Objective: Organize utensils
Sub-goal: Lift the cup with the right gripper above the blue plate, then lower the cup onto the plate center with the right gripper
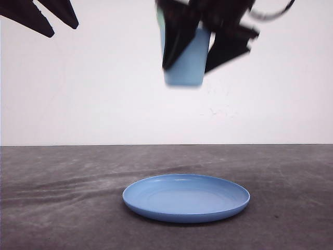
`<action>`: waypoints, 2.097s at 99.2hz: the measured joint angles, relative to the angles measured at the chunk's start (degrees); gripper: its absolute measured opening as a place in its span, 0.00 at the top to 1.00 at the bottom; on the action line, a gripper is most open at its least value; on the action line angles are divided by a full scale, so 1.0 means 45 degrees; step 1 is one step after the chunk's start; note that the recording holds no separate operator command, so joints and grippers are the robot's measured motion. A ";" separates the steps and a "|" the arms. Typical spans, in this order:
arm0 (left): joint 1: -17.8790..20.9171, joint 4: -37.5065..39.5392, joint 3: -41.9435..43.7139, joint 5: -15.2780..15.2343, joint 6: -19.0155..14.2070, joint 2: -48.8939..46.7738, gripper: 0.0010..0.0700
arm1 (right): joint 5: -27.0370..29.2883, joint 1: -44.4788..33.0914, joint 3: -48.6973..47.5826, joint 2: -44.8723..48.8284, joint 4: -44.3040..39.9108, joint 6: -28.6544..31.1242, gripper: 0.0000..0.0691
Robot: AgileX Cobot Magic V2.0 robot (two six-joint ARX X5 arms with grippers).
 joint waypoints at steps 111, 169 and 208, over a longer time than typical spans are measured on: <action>0.0000 0.0000 0.0000 0.0000 0.0000 0.0053 0.67 | 0.0204 0.1462 -0.5586 -0.0272 0.4182 0.0971 0.40; 0.0000 -0.0005 0.0000 0.0000 0.0000 0.0141 0.67 | 0.0971 0.2035 -0.5678 0.1302 0.5489 0.1137 0.40; 0.0000 -0.0005 0.0000 0.0000 0.0000 0.0141 0.67 | 0.1054 0.2045 -0.5678 0.1302 0.5489 0.1137 0.40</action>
